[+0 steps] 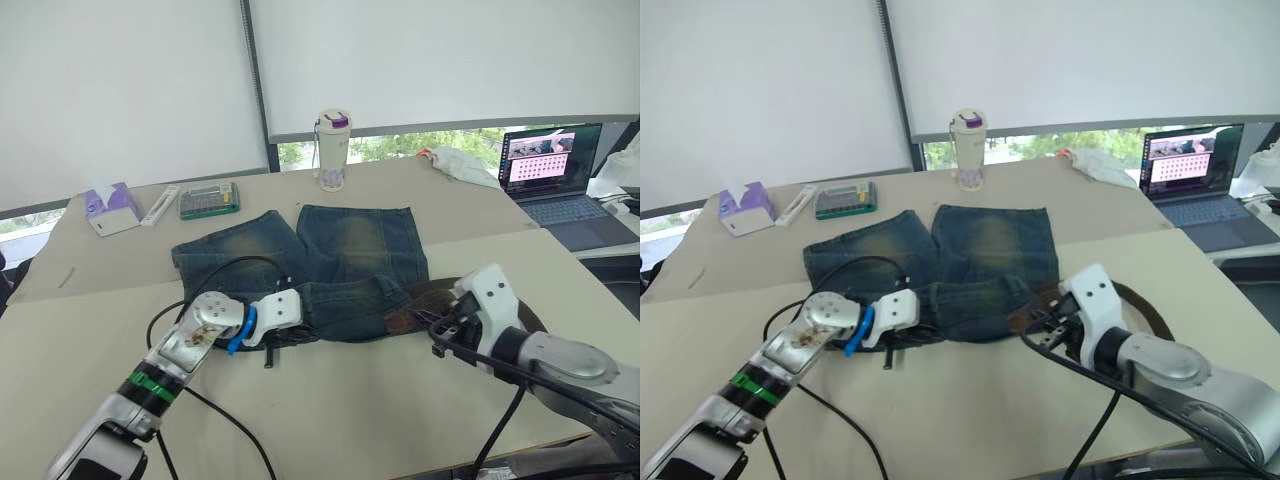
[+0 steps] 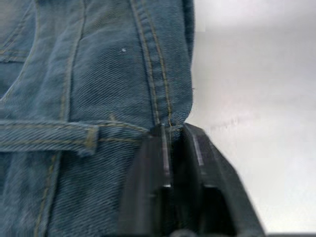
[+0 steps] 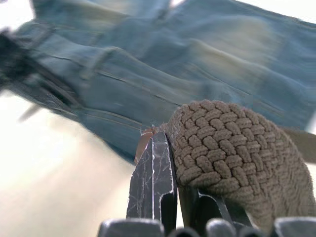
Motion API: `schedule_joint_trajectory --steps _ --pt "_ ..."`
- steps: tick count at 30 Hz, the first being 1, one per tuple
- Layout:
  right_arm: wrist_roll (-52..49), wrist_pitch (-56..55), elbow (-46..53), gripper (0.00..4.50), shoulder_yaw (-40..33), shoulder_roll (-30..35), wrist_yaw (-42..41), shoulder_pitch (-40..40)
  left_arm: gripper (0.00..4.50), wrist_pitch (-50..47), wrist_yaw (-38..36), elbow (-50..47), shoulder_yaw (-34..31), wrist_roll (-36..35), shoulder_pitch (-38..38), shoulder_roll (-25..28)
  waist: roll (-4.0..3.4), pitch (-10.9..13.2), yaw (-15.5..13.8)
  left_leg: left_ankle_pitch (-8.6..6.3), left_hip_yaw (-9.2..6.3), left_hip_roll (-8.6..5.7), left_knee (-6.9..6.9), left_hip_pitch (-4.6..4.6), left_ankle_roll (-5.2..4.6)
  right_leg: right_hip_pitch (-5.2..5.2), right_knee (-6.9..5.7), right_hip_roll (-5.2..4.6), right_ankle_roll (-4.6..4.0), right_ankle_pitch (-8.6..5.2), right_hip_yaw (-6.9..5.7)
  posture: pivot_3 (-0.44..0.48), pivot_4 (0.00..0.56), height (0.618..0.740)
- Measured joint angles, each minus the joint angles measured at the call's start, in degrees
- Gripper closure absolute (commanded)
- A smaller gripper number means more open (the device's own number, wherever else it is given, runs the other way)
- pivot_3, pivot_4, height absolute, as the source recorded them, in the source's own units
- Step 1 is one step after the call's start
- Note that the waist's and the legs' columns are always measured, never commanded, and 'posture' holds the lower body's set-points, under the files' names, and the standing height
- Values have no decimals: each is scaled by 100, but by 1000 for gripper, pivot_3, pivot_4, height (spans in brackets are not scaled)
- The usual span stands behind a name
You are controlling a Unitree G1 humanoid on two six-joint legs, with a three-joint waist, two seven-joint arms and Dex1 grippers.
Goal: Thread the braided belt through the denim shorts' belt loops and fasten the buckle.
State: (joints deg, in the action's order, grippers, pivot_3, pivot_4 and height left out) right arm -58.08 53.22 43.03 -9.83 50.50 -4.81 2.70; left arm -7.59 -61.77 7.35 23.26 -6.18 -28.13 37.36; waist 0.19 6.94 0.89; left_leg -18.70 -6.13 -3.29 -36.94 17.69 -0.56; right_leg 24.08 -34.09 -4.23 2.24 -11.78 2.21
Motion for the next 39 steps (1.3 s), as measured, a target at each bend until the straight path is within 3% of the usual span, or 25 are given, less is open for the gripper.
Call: schedule_joint_trajectory --steps 5,7,13,17,18,26,39 --pt "85 0 -309 4500 -197 -247 -25 -24 4468 3 -39 -343 -407 -95 497 299 -6 -4 51 -6 7 11 8 -14 -10 -4 -1 14 1 -2 5 0 150 740" --pt "182 2 -588 4500 -151 -352 -88 268 3514 -115 -94 -515 -670 -367 770 298 -11 -4 62 -6 10 10 8 -14 -10 0 -2 15 -1 -1 6 0 150 740" --pt "520 14 -1507 4500 250 -696 -325 1198 1566 -1334 -373 -1552 -1296 -1589 1217 308 -7 2 -15 -5 0 2 -3 -19 -9 14 1 9 -15 8 -1 0 150 740" --pt "810 25 -1956 4500 481 -789 -561 1581 198 -1995 -22 -2165 -1700 -2077 1231 250 -8 1 -78 -5 -4 -11 -5 -19 -10 6 2 -4 -14 10 -5 0 150 740" --pt "871 37 -2048 4500 517 -838 -614 1640 34 -2090 56 -2241 -1756 -2121 1232 219 -7 2 -80 -5 -4 -10 -5 -20 -10 5 2 -4 -14 10 -4 0 150 740" --pt "1650 65 -2898 4500 1085 -1076 -1157 2082 34 -2506 623 -2717 -1771 -2245 1368 -6 -10 0 -56 1 0 -7 -4 -18 0 11 0 0 -19 13 -1 0 150 740" --pt "2889 -13 -3259 4500 1542 -1210 -1623 2358 34 -2374 951 -2774 -1629 -2030 1683 -151 -12 -1 -51 2 -1 -7 -4 -18 2 12 0 -1 -21 14 -2 0 150 740"
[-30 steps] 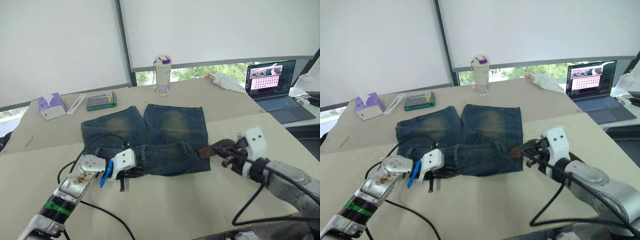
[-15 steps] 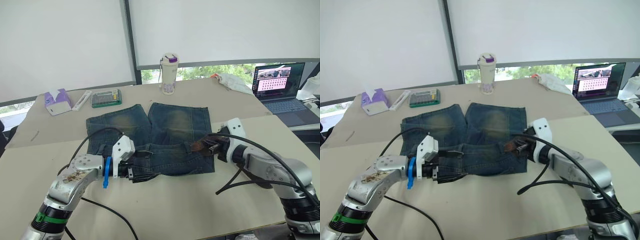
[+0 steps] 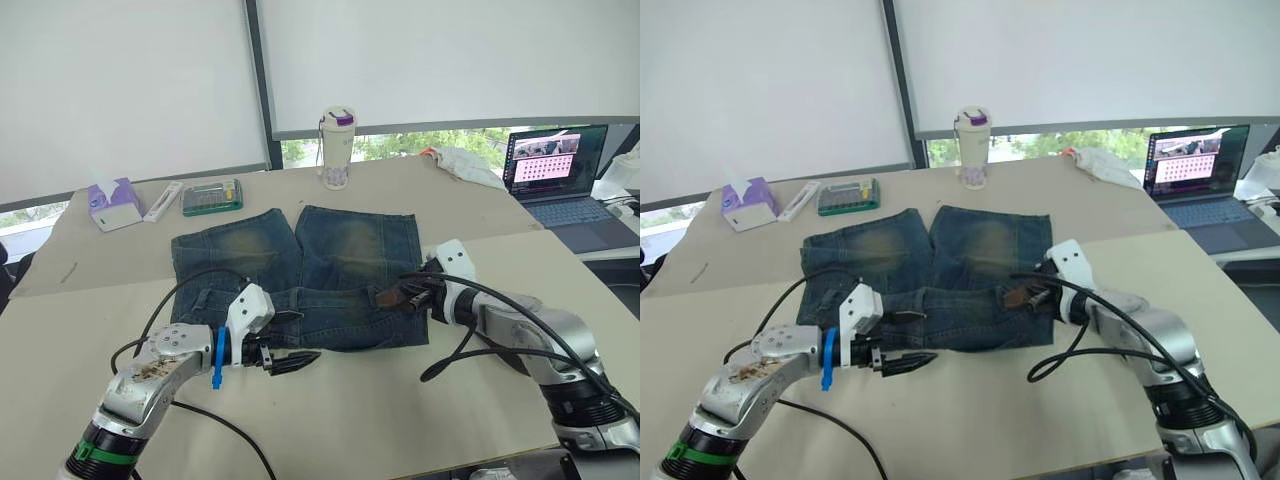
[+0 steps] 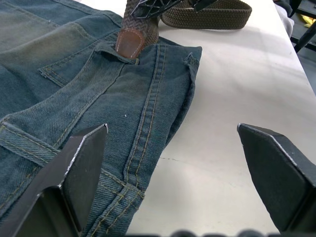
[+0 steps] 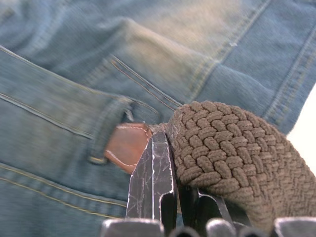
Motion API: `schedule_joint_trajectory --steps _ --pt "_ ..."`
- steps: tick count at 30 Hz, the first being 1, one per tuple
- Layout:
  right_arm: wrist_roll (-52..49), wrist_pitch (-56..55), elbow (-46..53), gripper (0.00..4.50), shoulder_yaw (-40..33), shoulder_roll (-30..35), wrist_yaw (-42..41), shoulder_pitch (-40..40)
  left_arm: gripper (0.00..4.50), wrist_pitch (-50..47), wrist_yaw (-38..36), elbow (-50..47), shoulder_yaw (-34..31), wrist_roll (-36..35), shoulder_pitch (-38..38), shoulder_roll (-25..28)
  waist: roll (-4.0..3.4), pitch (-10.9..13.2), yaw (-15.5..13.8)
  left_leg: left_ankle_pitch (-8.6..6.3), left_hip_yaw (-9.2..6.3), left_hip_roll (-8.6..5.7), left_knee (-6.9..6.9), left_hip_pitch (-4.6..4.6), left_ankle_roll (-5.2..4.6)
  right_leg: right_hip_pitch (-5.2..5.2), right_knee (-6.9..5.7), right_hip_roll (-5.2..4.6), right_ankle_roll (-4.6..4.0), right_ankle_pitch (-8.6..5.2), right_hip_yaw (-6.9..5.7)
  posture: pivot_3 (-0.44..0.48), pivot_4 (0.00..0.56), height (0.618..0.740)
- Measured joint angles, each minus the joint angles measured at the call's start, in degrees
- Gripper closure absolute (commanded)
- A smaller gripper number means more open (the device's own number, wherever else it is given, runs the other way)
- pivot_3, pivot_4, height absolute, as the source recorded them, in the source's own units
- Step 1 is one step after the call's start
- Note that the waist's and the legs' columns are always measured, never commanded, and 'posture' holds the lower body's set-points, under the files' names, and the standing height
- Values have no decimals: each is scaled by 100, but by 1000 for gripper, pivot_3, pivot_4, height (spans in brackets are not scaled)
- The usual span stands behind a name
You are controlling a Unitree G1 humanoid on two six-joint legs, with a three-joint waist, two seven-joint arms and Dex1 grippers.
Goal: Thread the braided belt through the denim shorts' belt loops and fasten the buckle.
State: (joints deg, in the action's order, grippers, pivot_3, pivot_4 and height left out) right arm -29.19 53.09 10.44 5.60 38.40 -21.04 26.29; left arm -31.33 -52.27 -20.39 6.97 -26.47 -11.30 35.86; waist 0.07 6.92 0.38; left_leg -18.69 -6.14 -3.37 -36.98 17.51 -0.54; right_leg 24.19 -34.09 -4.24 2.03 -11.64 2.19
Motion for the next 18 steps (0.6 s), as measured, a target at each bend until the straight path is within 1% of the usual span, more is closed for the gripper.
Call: schedule_joint_trajectory --steps 10,15,18 --pt "542 0 35 4500 50 30 -221 -1 34 51 -5 9 28 106 4 -1 0 0 -10 1 0 -2 0 0 1 -2 0 -1 0 0 -1 0 150 740" --pt "558 9 -15 4500 -16 -249 -248 1 34 53 -7 16 29 157 3 -20 0 0 14 1 -1 1 0 0 1 -1 -1 0 -1 1 0 0 150 740" --pt "472 115 -207 4500 -255 -665 -242 77 34 51 0 22 29 159 5 -67 0 0 30 1 -1 1 0 -1 1 0 -1 1 -3 2 0 0 150 740"
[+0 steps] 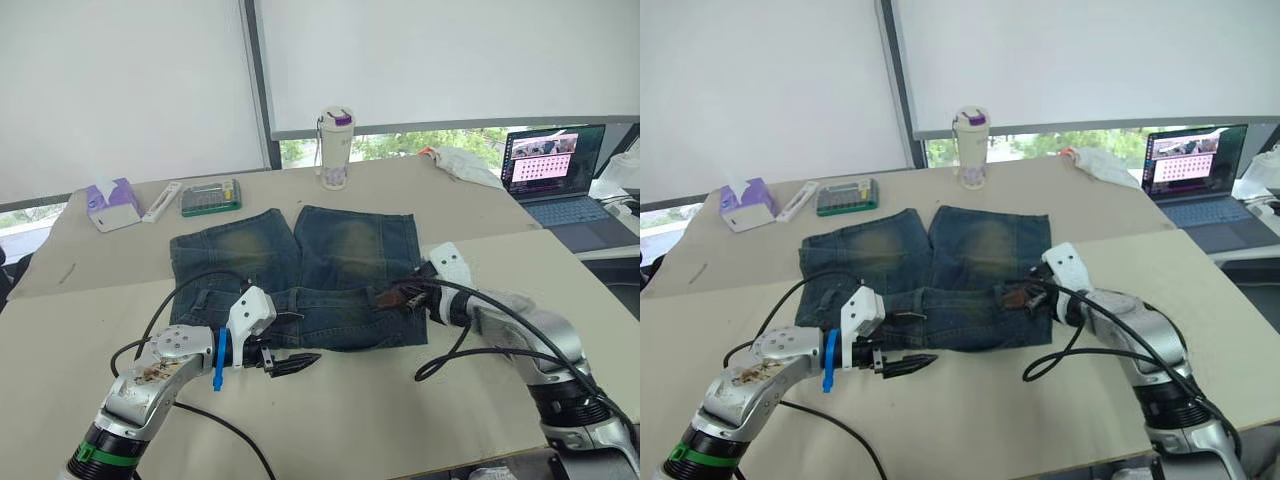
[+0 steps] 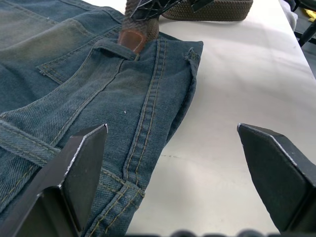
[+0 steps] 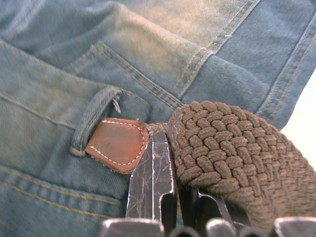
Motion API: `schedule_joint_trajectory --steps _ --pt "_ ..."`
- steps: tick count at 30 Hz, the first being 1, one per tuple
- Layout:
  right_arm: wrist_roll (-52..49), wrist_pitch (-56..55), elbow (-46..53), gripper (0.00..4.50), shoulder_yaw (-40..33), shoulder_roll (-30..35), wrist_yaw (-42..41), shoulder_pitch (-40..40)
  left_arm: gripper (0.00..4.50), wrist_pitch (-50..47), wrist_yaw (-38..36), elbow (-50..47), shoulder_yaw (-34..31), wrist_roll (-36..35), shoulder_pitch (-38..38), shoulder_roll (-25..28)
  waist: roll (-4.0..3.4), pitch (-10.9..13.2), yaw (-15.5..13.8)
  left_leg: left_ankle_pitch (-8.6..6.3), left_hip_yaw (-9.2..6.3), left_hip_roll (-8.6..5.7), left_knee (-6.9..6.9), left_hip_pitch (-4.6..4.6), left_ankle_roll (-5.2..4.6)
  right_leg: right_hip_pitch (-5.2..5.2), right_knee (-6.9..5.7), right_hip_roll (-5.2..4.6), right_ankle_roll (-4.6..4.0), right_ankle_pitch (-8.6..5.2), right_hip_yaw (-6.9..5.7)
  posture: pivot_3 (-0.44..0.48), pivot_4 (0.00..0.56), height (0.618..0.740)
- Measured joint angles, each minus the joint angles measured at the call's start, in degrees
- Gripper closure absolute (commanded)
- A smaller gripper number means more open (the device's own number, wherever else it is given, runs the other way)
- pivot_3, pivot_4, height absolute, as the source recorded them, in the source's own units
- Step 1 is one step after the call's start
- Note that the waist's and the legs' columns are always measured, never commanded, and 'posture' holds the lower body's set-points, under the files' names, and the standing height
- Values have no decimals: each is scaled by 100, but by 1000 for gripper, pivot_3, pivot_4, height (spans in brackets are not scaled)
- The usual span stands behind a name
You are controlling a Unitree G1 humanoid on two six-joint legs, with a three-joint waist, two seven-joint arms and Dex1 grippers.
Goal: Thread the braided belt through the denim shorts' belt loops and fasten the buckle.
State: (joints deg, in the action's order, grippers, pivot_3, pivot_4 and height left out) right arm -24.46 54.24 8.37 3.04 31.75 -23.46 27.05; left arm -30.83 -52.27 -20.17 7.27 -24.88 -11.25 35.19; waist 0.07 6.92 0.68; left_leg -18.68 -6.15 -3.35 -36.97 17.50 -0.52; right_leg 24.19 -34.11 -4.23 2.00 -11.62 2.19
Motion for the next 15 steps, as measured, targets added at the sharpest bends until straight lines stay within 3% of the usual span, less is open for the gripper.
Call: schedule_joint_trajectory --steps 11,15 --pt "-286 392 -461 4500 -405 -822 -10 321 34 -270 296 0 -19 -166 -1 -303 -5 -3 2 0 -2 -1 0 0 1 4 -1 0 -2 2 0 0 150 740" --pt "-624 494 -714 4500 -871 -1567 137 334 34 -547 526 12 -72 -292 -5 -509 -8 -5 24 1 -1 4 3 1 3 10 -5 2 -4 4 4 0 150 740"
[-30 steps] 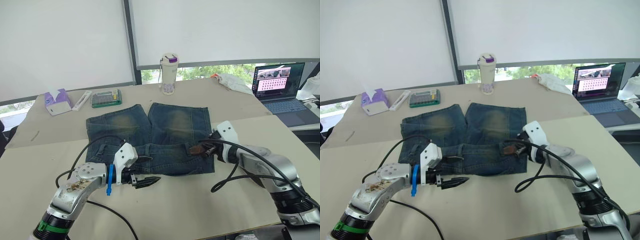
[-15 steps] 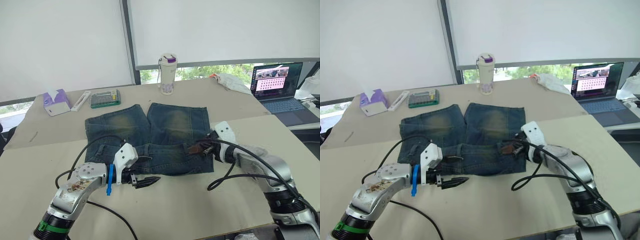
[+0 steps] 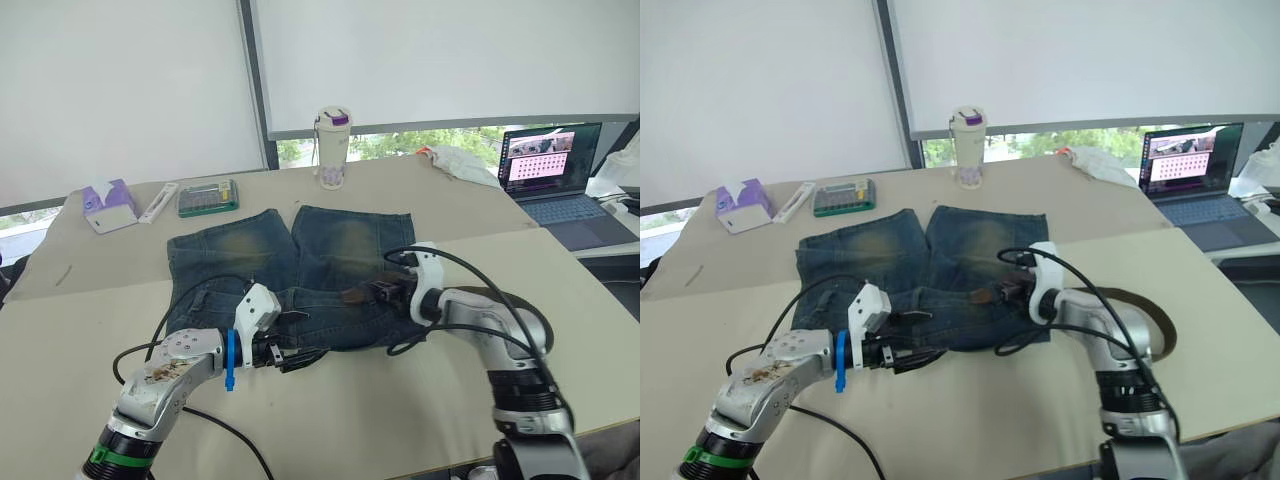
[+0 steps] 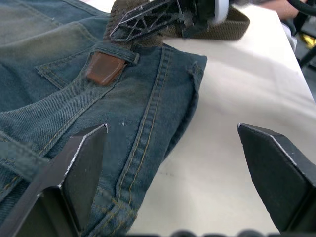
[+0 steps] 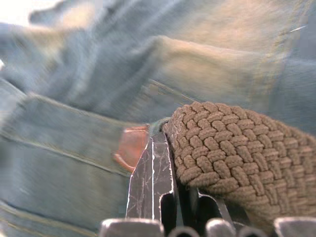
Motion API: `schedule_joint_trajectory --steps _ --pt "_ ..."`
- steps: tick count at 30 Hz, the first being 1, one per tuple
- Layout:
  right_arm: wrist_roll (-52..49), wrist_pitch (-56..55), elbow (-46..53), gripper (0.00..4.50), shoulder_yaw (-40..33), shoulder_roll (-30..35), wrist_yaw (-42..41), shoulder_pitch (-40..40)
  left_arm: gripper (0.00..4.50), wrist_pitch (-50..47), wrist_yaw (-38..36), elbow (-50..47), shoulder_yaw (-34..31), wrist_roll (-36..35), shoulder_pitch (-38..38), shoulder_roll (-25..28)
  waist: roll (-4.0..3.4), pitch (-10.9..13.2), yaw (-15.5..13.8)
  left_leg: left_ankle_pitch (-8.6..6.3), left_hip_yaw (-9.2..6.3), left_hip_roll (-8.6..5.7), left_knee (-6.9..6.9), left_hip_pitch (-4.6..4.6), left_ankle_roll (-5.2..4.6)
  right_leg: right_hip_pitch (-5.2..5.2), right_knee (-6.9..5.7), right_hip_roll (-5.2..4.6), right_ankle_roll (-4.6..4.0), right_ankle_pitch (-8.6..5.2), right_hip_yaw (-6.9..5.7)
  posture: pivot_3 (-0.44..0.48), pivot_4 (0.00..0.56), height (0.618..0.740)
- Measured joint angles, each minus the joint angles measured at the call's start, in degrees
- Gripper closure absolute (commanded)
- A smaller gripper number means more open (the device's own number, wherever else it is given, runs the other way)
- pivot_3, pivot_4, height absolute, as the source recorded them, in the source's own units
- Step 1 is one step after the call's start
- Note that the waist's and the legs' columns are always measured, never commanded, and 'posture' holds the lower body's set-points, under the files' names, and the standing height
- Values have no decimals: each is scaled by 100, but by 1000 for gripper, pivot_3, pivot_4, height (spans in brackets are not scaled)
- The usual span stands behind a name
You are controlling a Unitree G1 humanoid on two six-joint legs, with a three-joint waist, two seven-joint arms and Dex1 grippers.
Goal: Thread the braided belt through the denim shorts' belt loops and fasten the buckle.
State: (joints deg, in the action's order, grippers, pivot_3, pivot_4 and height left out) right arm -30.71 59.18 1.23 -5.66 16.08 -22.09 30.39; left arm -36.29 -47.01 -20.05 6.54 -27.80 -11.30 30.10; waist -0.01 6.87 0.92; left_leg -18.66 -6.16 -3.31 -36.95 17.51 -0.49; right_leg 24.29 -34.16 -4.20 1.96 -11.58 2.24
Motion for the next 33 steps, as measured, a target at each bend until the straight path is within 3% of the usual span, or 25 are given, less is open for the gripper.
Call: schedule_joint_trajectory --steps 4,9,15,20,24,31,33 --pt "-668 225 -55 4500 -893 -634 309 37 34 -501 314 79 -226 -360 -21 -264 -3 -2 -7 0 -4 -2 -1 0 0 1 -2 -2 -1 1 -1 0 150 740" --pt "-1480 567 331 4500 -1480 -899 534 17 34 -1734 1025 359 -837 -1195 -456 -833 -4 -2 -23 -1 -13 -10 -3 1 -2 0 -4 -7 2 3 -7 0 150 740" --pt "-1912 736 935 4500 -1382 -762 544 -203 34 -3219 2309 1068 -1883 -2520 -1247 -1945 -4 -5 -11 3 -13 -10 -8 1 5 -3 -7 -5 2 3 -9 0 150 740" --pt "-1897 735 1021 4500 -1124 -598 543 -293 34 -3667 3174 1649 -2425 -2983 -1667 -2438 -5 -6 4 24 -7 -9 -6 1 42 -1 -7 -4 2 3 -4 0 150 740" --pt "-1894 706 1183 4500 -926 -555 543 -416 1244 -3763 3535 1955 -2670 -3206 -1916 -2591 -5 -5 -9 26 -6 -12 -7 2 46 -2 -6 -5 2 3 -2 0 150 740" --pt "-1893 697 1338 4500 -823 -409 560 -451 3539 -3764 3619 2102 -2532 -3243 -1944 -2639 -4 -5 -19 29 -7 -14 -7 2 51 -3 -4 -7 2 3 -2 0 150 740" --pt "-1778 626 1402 3660 -697 -232 546 -498 4261 -3754 3592 2102 -2469 -3249 -1944 -2643 -4 -5 -27 29 -7 -18 -7 3 51 -2 -4 -8 2 3 -3 0 150 740"
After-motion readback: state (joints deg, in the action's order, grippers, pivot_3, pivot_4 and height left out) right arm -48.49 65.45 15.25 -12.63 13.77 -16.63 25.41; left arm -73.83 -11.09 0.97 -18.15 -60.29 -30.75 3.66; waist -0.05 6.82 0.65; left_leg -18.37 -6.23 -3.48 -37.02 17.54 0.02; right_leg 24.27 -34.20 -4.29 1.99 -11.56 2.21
